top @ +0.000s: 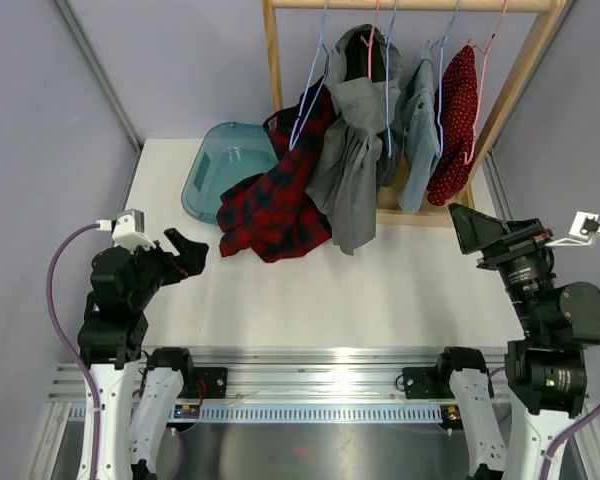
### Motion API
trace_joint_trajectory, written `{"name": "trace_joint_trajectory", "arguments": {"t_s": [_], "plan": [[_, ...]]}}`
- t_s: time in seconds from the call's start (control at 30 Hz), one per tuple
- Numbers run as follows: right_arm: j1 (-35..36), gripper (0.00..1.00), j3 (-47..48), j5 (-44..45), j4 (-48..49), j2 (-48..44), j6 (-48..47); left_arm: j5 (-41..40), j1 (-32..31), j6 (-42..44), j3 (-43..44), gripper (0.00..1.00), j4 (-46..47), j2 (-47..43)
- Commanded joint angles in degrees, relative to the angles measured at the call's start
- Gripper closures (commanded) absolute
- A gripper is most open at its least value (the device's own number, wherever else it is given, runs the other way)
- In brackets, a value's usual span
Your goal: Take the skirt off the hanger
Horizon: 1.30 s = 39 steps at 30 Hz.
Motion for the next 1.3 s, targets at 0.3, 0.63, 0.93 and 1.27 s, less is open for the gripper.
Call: {"name": "trace_joint_trajectory", "arguments": {"t_s": [0.3, 0.63, 0.93, 1.27], "plan": [[0.09, 0.0, 37.28, 17.46, -6.49, 28.92, -25.9, 3.31, -0.1, 0.9, -1.34, 0.01, 3.8, 0.18], [0.18, 0.12, 54.36, 22.65, -5.34, 54.88, -30.66, 4.09, -0.01, 0.81, -1.87, 0.01, 4.24, -0.87], [0.09, 0.23, 65.97, 18.26, -9.57, 70.54, -30.66, 4.27, -0.01, 0.81, -1.95, 0.01, 4.32, -1.05], [0.18, 0.6, 65.09, 13.68, -10.26, 76.6, -28.37, 4.54, -0.01, 0.81, -2.13, 0.01, 4.5, -1.31]]}}
